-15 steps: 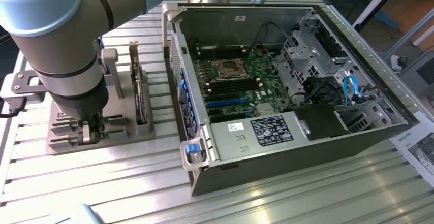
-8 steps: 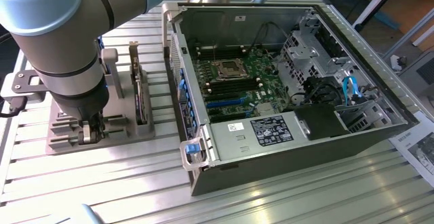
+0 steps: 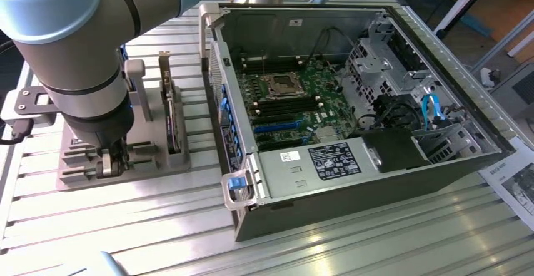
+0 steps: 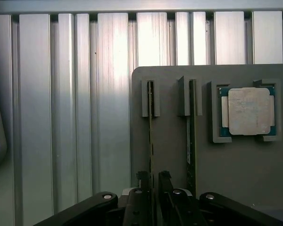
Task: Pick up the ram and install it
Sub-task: 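Pick up the ram and move it above insertion slot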
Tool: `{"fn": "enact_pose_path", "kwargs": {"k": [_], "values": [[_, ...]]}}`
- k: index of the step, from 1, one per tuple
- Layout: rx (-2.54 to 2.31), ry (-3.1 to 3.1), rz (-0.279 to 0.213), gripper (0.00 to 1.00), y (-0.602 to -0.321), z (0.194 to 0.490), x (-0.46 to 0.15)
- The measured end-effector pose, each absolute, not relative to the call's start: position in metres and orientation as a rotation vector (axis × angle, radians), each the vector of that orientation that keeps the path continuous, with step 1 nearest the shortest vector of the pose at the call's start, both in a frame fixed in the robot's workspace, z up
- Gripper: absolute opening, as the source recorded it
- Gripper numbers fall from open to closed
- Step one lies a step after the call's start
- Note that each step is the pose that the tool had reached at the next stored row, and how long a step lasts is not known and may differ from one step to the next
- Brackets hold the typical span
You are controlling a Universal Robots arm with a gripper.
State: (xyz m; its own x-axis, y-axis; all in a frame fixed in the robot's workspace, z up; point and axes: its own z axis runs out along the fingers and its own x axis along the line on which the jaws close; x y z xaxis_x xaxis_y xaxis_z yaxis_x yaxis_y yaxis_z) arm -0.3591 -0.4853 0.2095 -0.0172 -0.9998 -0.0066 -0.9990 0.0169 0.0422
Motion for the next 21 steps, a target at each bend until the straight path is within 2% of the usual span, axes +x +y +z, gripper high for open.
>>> {"fn": "enact_pose_path", "kwargs": {"k": [1,13,21], "values": [[2.185,-2.222,-0.054,0.12,-0.485,0.209,-0.359],[2.185,-2.222,-0.054,0.12,-0.485,0.21,-0.359],[2.184,-2.222,-0.054,0.12,-0.485,0.22,-0.359]]}}
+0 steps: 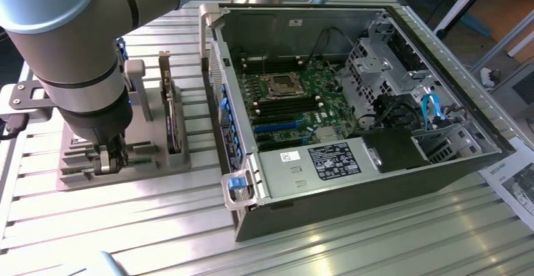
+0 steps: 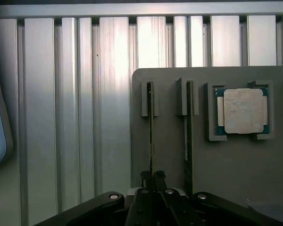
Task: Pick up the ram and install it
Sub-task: 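Pick up the ram and move it above insertion slot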
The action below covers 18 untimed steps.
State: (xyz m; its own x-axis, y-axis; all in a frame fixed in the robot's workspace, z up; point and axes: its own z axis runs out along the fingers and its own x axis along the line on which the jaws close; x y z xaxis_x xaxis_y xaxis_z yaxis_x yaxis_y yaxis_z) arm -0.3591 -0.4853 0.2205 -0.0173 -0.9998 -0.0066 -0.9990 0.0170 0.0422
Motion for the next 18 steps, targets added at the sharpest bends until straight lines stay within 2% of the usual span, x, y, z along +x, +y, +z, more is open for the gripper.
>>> {"fn": "enact_pose_path", "kwargs": {"k": [18], "values": [[2.185,-2.222,-0.054,0.12,-0.485,0.255,-0.359]]}}
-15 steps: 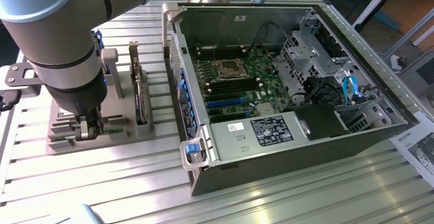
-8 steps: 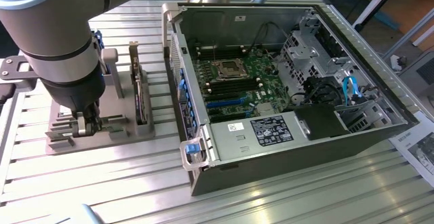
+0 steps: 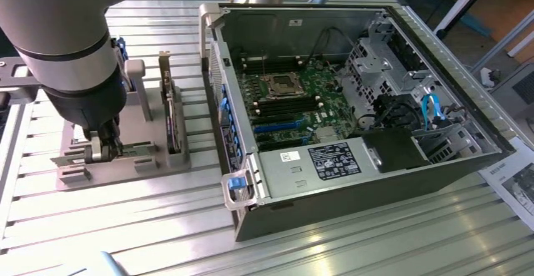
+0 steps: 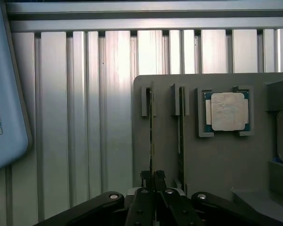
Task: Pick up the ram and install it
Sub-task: 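Pick up the ram and move it above insertion slot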
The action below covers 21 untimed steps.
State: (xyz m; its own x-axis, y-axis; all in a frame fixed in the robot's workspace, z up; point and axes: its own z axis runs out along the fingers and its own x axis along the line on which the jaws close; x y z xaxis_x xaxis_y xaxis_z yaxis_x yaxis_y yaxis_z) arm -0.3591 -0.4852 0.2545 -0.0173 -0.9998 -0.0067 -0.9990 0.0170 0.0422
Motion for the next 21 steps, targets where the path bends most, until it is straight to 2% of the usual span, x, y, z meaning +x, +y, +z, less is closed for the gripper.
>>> {"fn": "enact_pose_path", "kwargs": {"k": [21], "values": [[2.185,-2.222,-0.054,0.12,-0.485,0.288,-0.359]]}}
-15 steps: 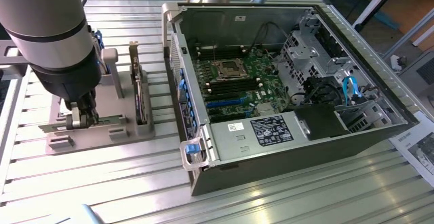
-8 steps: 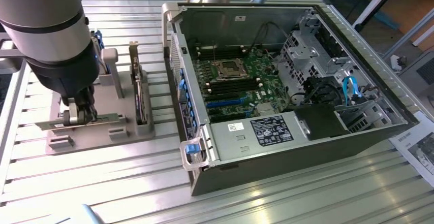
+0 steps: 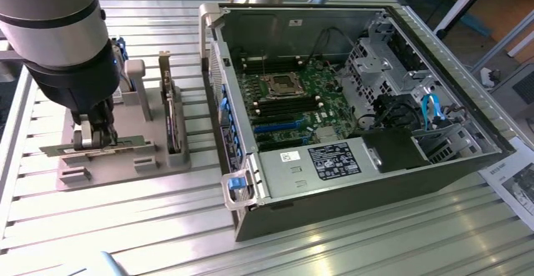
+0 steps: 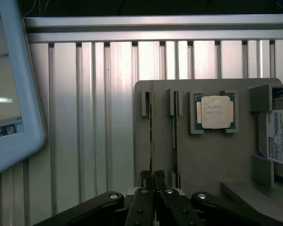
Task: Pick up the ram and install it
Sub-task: 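Pick up the ram and move it above insertion slot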
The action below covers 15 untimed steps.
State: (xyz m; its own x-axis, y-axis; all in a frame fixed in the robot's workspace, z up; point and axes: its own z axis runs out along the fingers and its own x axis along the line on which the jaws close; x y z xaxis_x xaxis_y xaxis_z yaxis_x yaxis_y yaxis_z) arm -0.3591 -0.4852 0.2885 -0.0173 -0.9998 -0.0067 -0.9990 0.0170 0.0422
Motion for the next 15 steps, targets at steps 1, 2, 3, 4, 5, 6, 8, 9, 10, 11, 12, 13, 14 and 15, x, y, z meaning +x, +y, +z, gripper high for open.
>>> {"fn": "enact_pose_path", "kwargs": {"k": [1,2,3,4,5,6,8,9,10,11,12,13,14,15], "values": [[2.185,-2.222,-0.054,0.12,-0.485,0.29,-0.359],[2.185,-2.222,-0.054,0.12,-0.485,0.291,-0.359],[2.185,-2.222,-0.054,0.12,-0.485,0.293,-0.359],[2.185,-2.222,-0.054,0.12,-0.485,0.295,-0.359],[2.185,-2.222,-0.054,0.12,-0.485,0.297,-0.359],[2.185,-2.222,-0.054,0.12,-0.485,0.299,-0.359],[2.184,-2.222,-0.054,0.12,-0.485,0.303,-0.359],[2.185,-2.222,-0.054,0.12,-0.485,0.305,-0.359],[2.185,-2.222,-0.054,0.12,-0.485,0.307,-0.359],[2.185,-2.222,-0.054,0.12,-0.485,0.309,-0.359],[2.185,-2.222,-0.054,0.12,-0.485,0.312,-0.359],[2.185,-2.222,-0.054,0.12,-0.485,0.313,-0.359],[2.185,-2.222,-0.054,0.12,-0.485,0.315,-0.359],[2.185,-2.222,-0.054,0.12,-0.485,0.317,-0.359]]}}
